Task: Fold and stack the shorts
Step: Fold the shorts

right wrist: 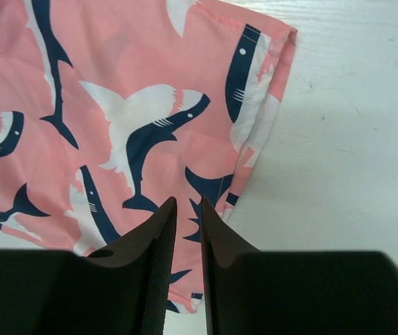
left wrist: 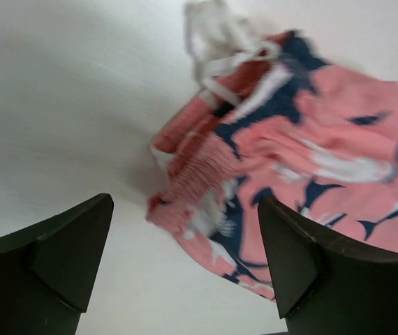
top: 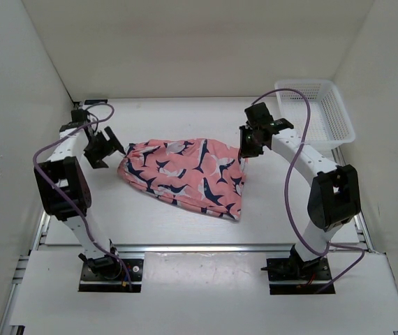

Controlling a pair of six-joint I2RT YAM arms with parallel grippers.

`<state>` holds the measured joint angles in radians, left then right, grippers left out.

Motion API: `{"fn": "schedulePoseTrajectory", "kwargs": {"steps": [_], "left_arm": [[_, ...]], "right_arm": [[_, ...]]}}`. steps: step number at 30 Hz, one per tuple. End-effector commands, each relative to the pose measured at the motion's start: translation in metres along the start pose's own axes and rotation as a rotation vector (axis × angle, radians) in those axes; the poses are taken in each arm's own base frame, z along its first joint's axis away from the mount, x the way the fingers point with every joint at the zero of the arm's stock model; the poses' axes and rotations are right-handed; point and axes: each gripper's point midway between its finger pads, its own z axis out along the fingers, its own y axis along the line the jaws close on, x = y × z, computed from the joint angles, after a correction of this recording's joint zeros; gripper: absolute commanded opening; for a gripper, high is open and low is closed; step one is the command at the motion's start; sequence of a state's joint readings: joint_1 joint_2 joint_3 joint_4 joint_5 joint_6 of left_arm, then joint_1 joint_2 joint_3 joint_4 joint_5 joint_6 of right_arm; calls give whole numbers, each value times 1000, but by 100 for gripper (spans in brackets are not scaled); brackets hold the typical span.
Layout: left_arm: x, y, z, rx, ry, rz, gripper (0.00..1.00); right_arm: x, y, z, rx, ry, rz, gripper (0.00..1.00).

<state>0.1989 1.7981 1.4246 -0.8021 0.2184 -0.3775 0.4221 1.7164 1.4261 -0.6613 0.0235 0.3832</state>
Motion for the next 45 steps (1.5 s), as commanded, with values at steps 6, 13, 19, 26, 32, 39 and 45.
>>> {"fn": "schedulePoseTrajectory", "kwargs": {"steps": [6,13,19,26,32,39,45], "left_arm": [[29,-5,47,113,131,-68,94],[25,-12,71,85,152,-81,75],[15,-13,79,35,119,-77,31],[-18,1,47,-104,-35,-57,10],[-60,9,-42,-285,-267,7,10],[-48,-18,-90,-342,-378,137,10],[-17,-75,-112,-286,-424,318,10]], "right_arm": [[7,-8,-12,35,14,-25,25],[9,-10,-18,43,9,-25,25],[11,-13,-23,52,6,-25,25],[15,-14,-24,55,14,-25,25],[13,-15,-27,61,2,-25,25],[14,-16,-24,64,11,-25,25],[18,-12,-21,54,25,-32,24]]}}
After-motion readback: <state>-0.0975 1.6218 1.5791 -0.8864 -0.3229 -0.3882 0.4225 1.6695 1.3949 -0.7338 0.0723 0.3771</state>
